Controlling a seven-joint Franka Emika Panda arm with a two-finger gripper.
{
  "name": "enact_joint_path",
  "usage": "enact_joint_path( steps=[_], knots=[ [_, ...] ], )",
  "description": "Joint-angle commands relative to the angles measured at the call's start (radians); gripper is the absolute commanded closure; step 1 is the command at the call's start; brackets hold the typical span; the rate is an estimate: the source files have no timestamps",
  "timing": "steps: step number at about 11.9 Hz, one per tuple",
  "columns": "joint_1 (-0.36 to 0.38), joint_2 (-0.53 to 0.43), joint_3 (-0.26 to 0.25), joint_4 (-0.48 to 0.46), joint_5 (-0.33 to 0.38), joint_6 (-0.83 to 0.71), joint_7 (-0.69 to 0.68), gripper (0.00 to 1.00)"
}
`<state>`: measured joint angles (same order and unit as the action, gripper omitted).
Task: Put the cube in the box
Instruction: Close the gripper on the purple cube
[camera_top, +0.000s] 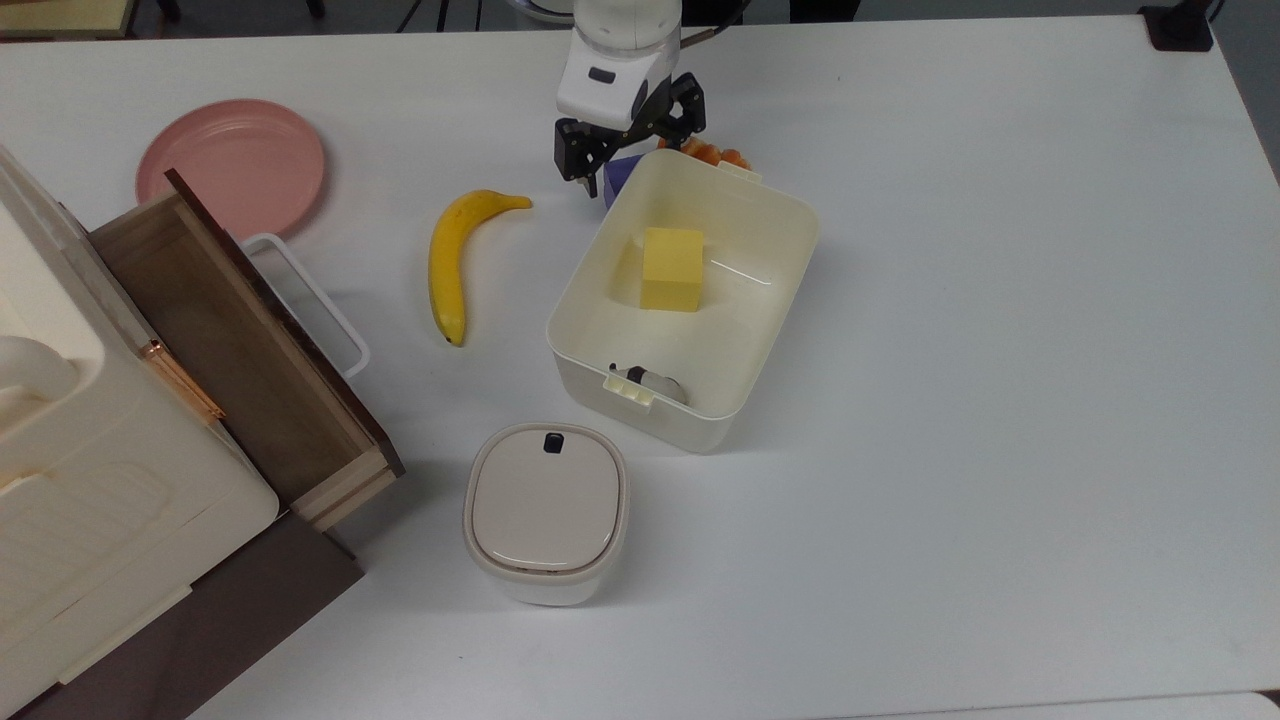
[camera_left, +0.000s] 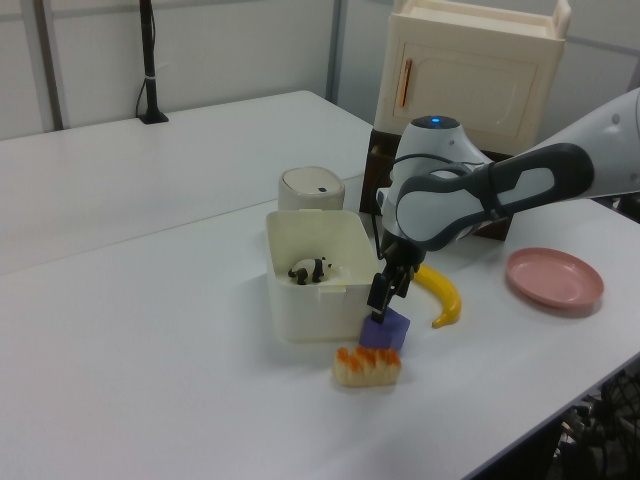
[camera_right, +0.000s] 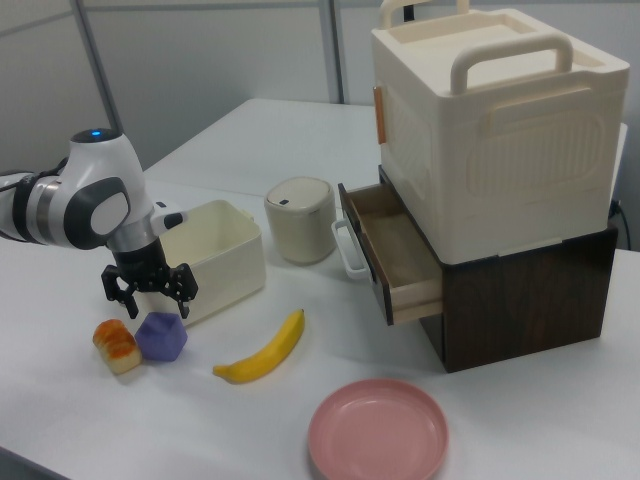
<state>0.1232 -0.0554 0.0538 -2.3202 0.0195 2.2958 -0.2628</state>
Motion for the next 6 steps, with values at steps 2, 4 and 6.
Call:
enact_joint_path(
  steps=[2, 4, 6],
  knots=[
    [0.03, 0.034, -0.003, -0.018, -0.018, 0.057, 0.05, 0.0],
    [0.03, 0.04, -0.003, -0.018, -0.018, 0.059, 0.048, 0.0],
    [0.033, 0.075, -0.003, -0.007, -0.032, 0.062, 0.05, 0.01]
  ],
)
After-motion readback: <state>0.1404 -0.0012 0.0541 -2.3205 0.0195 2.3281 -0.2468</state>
